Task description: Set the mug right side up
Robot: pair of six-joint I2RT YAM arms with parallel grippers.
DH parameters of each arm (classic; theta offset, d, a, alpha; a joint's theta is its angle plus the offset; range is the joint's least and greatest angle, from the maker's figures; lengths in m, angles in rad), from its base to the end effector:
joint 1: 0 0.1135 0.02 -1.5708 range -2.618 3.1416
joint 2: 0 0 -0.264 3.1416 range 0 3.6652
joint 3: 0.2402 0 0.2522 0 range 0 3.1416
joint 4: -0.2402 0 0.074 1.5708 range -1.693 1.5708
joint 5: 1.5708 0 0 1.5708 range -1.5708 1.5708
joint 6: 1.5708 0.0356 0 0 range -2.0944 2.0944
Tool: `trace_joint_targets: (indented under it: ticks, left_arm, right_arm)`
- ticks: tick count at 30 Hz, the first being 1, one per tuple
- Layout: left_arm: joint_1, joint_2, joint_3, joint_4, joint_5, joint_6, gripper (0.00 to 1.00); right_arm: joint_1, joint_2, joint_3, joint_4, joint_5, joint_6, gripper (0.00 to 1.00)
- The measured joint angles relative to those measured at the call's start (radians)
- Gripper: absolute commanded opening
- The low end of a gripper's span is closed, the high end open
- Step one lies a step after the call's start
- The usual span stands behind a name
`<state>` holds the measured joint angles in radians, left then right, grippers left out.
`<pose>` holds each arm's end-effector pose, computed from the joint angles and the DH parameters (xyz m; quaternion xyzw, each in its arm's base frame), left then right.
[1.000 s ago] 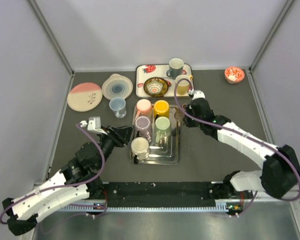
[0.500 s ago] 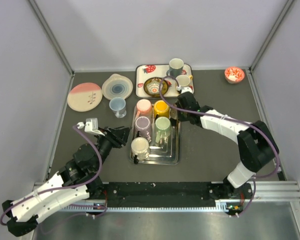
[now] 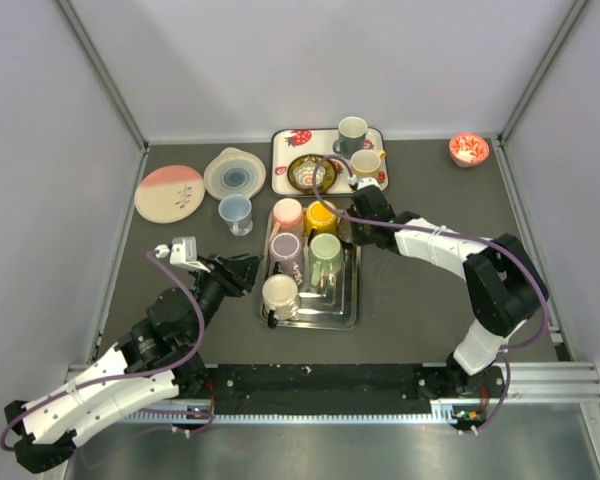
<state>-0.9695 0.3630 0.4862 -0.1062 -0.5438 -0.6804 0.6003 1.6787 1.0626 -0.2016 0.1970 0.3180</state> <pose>0.0793 -0.0831 0.2987 -0.0922 0.6959 -0.3768 0.6044 0.2989 0.1962 0.2039 -0.0944 0.9213 0.0802 0.3686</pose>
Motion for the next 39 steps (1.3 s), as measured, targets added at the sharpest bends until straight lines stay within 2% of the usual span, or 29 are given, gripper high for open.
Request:
trace_joint_targets:
  ticks: [34,35,39]
  left_arm:
    - [0.000,0.016,-0.032,-0.007,0.005,-0.031,0.52]
    - [0.000,0.018,-0.032,-0.007,0.005,-0.031,0.52]
    - [0.000,0.026,-0.035,-0.007,0.004,-0.031,0.53]
  right_arm:
    - [0.077,-0.038,-0.105,0.063,-0.004,-0.003,0.00]
    - [0.077,-0.039,-0.107,0.064,-0.007,-0.003,0.01]
    - [0.079,-0.043,-0.114,0.061,-0.016,0.000,0.16]
